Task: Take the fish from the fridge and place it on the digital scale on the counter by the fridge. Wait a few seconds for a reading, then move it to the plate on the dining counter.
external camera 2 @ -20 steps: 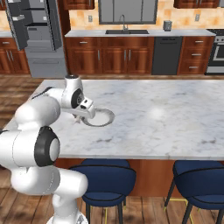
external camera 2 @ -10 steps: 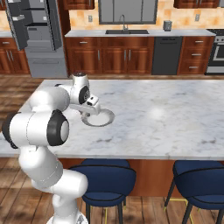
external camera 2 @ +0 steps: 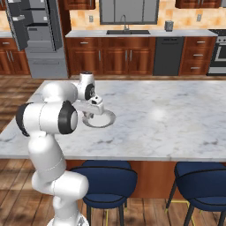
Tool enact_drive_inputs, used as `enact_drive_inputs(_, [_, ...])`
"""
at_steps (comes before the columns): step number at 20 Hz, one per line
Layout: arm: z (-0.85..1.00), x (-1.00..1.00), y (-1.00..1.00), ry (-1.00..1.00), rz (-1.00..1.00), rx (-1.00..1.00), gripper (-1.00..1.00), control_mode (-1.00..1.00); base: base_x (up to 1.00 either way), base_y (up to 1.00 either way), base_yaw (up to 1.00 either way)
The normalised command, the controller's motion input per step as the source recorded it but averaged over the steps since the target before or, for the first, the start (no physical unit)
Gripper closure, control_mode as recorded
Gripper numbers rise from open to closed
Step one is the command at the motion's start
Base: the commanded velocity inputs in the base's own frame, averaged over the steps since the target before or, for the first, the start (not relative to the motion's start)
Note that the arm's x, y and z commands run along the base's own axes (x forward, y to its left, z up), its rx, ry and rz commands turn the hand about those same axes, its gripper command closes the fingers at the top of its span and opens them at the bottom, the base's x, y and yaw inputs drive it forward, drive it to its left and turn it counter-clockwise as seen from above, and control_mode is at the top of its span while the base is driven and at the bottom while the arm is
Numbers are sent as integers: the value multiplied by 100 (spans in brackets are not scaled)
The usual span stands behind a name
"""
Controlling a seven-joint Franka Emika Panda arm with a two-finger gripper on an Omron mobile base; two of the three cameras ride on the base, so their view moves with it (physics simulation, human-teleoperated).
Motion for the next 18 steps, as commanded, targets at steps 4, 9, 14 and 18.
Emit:
enact_drive_inputs(4, [-43, 4, -3, 1, 0, 0, 100, -100, 0, 0, 0])
enact_drive_inputs(9, [-48, 6, -4, 0, 0, 0, 100, -100, 0, 0, 0])
enact_drive_inputs(14, [-2, 30, 0, 0, 0, 0, 100, -100, 0, 0, 0])
enact_drive_inputs(18, [0, 82, 0, 1, 0, 0, 100, -100, 0, 0, 0])
